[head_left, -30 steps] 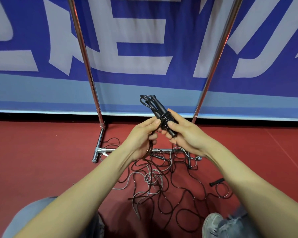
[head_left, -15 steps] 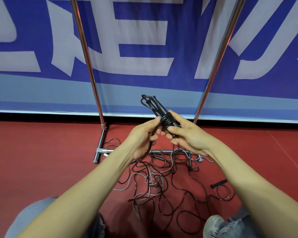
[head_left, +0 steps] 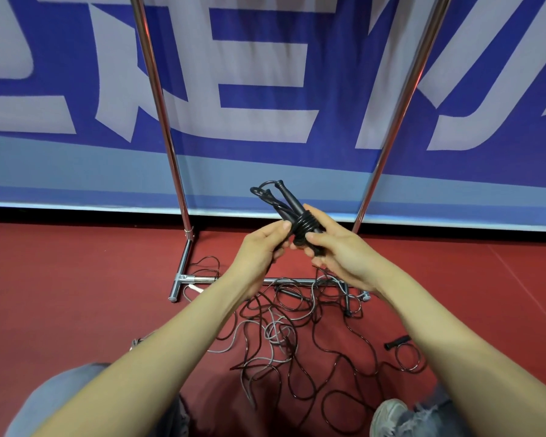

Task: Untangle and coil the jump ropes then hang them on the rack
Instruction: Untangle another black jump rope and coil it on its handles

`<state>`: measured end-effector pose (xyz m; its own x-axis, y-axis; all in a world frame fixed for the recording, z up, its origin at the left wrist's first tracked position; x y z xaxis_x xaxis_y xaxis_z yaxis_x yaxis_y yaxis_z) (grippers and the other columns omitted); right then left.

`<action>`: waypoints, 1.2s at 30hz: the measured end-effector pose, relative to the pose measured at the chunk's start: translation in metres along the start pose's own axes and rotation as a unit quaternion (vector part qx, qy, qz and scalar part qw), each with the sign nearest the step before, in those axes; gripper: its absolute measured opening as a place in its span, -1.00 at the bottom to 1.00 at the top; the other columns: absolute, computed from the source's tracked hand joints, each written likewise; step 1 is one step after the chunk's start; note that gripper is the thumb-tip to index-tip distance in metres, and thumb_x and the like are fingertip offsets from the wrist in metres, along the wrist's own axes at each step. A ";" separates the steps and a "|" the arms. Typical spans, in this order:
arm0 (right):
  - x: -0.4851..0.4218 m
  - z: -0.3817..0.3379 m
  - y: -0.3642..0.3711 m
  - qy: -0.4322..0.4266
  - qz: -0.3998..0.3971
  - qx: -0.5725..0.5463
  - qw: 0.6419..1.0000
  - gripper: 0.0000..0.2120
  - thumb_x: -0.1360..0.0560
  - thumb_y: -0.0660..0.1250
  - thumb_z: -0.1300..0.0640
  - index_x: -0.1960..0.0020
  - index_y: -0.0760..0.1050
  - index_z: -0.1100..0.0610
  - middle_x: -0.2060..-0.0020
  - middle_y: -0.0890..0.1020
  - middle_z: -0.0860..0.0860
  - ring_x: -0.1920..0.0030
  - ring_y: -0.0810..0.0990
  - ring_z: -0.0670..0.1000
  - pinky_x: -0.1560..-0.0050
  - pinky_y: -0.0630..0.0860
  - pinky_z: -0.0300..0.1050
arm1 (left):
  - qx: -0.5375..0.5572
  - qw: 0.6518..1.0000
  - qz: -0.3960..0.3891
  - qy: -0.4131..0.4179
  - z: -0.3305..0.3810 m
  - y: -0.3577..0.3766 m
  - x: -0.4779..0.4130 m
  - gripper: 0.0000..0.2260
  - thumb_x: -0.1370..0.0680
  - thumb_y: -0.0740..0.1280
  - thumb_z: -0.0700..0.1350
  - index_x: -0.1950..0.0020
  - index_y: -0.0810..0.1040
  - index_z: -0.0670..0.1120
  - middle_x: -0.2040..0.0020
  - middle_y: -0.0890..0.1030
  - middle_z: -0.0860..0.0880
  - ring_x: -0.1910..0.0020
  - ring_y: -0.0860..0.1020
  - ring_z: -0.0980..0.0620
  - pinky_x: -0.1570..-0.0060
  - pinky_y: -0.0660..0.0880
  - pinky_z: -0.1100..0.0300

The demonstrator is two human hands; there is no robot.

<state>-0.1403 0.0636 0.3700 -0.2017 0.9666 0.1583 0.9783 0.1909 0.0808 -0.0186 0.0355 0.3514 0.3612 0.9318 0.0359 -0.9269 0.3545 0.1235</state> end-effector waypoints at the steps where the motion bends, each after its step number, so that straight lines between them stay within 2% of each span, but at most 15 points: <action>1: 0.000 0.000 0.001 -0.006 0.007 0.032 0.999 -0.51 -0.64 0.13 0.24 -0.52 0.17 -0.03 0.10 0.49 0.15 0.29 0.40 -0.07 0.31 0.31 -0.22 | -0.001 1.000 -0.001 0.004 0.000 0.001 0.001 -0.79 -0.63 0.21 -0.07 -0.05 0.65 -0.05 0.32 0.52 0.07 0.37 0.35 0.16 0.26 0.29 0.29; 3: 0.001 -0.001 0.003 -0.018 0.018 0.066 0.997 -0.56 -0.64 0.15 0.14 -0.49 0.21 -0.06 0.13 0.52 0.12 0.29 0.40 -0.08 0.32 0.30 -0.22 | -0.005 1.000 -0.009 0.013 -0.001 0.001 0.002 -0.78 -0.63 0.23 -0.09 -0.16 0.64 -0.08 0.21 0.62 0.06 0.23 0.48 0.17 -0.04 0.43 0.21; 6: 0.001 -0.001 0.001 -0.022 0.059 0.082 0.995 -0.72 -0.64 0.13 -0.02 -0.34 0.37 -0.11 0.15 0.56 0.06 0.24 0.42 -0.02 0.30 0.30 -0.23 | -0.006 0.999 -0.022 0.030 0.003 0.001 0.004 -0.80 -0.60 0.30 -0.05 -0.17 0.65 0.01 -0.02 0.67 -0.05 0.00 0.49 0.04 -0.25 0.36 -0.01; 9: 0.000 0.001 0.001 -0.020 0.058 0.075 0.995 -0.74 -0.64 0.14 -0.04 -0.31 0.39 -0.12 0.12 0.54 0.03 0.30 0.39 -0.06 0.32 0.31 -0.25 | -0.016 0.998 -0.032 0.048 0.006 0.000 0.006 -0.80 -0.58 0.32 -0.05 -0.15 0.65 0.13 -0.12 0.66 -0.06 -0.07 0.47 -0.02 -0.22 0.31 0.00; 11: 0.001 -0.001 -0.002 -0.027 0.067 0.072 0.995 -0.69 -0.65 0.14 0.01 -0.38 0.35 -0.10 0.10 0.50 0.01 0.36 0.37 -0.09 0.33 0.33 -0.28 | -0.047 0.996 -0.048 0.062 0.008 0.000 0.005 -0.77 -0.59 0.31 -0.05 -0.21 0.61 0.17 -0.10 0.67 0.00 0.03 0.45 0.02 -0.14 0.35 0.09; 13: 0.003 -0.007 -0.005 -0.049 0.095 0.060 0.992 -0.67 -0.65 0.15 0.10 -0.40 0.35 -0.09 0.14 0.48 0.05 0.39 0.36 -0.08 0.39 0.32 -0.31 | -0.088 0.991 -0.058 0.083 0.014 -0.001 0.004 -0.73 -0.61 0.27 -0.06 -0.29 0.56 0.14 0.14 0.62 0.07 0.25 0.35 0.10 0.13 0.33 0.25; 15: 0.006 -0.015 -0.007 -0.079 0.124 0.048 0.988 -0.67 -0.64 0.15 0.18 -0.35 0.39 -0.07 0.19 0.46 0.08 0.41 0.34 -0.07 0.45 0.29 -0.33 | -0.138 0.984 -0.061 0.092 0.018 -0.004 0.003 -0.72 -0.63 0.22 -0.05 -0.32 0.52 0.13 0.30 0.45 0.06 0.36 0.29 0.12 0.31 0.27 0.30; 19: 0.011 -0.029 -0.019 -0.134 0.140 0.008 0.981 -0.70 -0.63 0.17 0.22 -0.29 0.43 -0.06 0.24 0.46 0.03 0.42 0.32 -0.09 0.43 0.25 -0.29 | -0.199 0.971 -0.121 0.055 0.022 -0.012 0.005 -0.70 -0.64 0.14 0.05 -0.13 0.62 -0.01 0.35 0.43 0.04 0.36 0.36 0.11 0.30 0.32 0.34; 23: 0.016 -0.037 -0.018 -0.142 0.049 -0.010 0.989 -0.73 -0.56 0.25 0.10 -0.25 0.47 -0.04 0.18 0.50 0.00 0.38 0.34 -0.09 0.41 0.24 -0.29 | -0.250 0.952 -0.172 0.036 0.027 -0.020 0.011 -0.76 -0.58 0.25 -0.01 -0.05 0.64 -0.10 0.28 0.47 0.04 0.26 0.41 0.17 0.15 0.35 0.35; 25: 0.020 -0.032 -0.006 -0.102 -0.050 0.050 0.992 -0.70 -0.51 0.24 0.05 -0.23 0.48 -0.04 0.13 0.54 0.07 0.36 0.35 -0.05 0.39 0.24 -0.27 | -0.269 0.952 -0.145 0.019 0.024 -0.030 0.010 -0.92 -0.56 0.33 -0.10 0.02 0.61 -0.01 0.23 0.53 0.07 0.20 0.48 0.21 0.11 0.38 0.35; 27: 0.027 -0.023 0.007 -0.055 -0.150 0.152 0.975 -0.70 -0.52 0.25 0.01 -0.25 0.49 -0.09 0.12 0.59 0.07 0.32 0.36 0.02 0.36 0.27 -0.24 | -0.290 0.950 -0.117 0.003 0.023 -0.039 0.010 -0.81 -0.56 0.34 -0.22 0.07 0.52 0.10 0.20 0.53 0.12 0.13 0.52 0.11 0.10 0.43 0.30; 30: 0.034 -0.007 0.016 0.031 -0.214 0.208 0.954 -0.72 -0.57 0.26 0.06 -0.28 0.45 -0.02 0.20 0.52 0.03 0.35 0.35 -0.05 0.36 0.26 -0.22 | -0.359 0.917 -0.174 0.027 0.029 -0.031 0.009 -0.94 -0.48 0.44 -0.13 0.19 0.62 -0.01 0.24 0.61 0.02 0.22 0.53 0.07 0.11 0.46 0.11; 32: 0.035 0.004 0.019 0.062 -0.216 0.273 0.935 -0.73 -0.61 0.25 0.10 -0.29 0.36 0.00 0.20 0.50 0.07 0.32 0.37 -0.04 0.33 0.37 -0.20 | -0.356 0.919 -0.171 0.018 0.032 -0.028 0.005 -0.91 -0.41 0.51 -0.06 0.20 0.65 -0.03 0.22 0.64 -0.05 0.21 0.51 0.05 0.09 0.45 0.06; 34: 0.030 0.014 0.013 0.072 -0.175 0.399 0.897 -0.64 -0.58 0.27 -0.01 -0.30 0.20 -0.06 0.09 0.54 0.17 0.16 0.52 0.08 0.04 0.52 0.04 | -0.379 0.911 -0.157 0.041 0.032 -0.024 0.003 -0.86 -0.38 0.53 -0.03 0.20 0.65 -0.06 0.25 0.62 -0.01 0.25 0.50 0.14 0.15 0.44 0.22; 36: 0.023 0.016 0.004 0.062 -0.103 0.475 0.872 -0.51 -0.57 0.26 -0.08 -0.37 0.08 -0.09 -0.01 0.57 0.21 -0.01 0.58 0.17 -0.14 0.49 0.11 | -0.401 0.905 -0.113 0.082 0.037 -0.019 0.004 -0.85 -0.41 0.52 -0.03 0.18 0.65 -0.09 0.28 0.61 0.06 0.31 0.50 0.16 0.23 0.41 0.30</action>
<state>-0.1400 0.0893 0.3583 -0.3239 0.8807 0.3457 0.5075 0.4701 -0.7221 0.0043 0.0296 0.3855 0.5921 0.8040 -0.0557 -0.6307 0.4193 -0.6529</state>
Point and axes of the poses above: each hand's wrist, its own x-axis away from the middle knuckle, its own y-axis out of the palm, z = x × y, the point moved 6 cm from there along -x, towards the middle knuckle
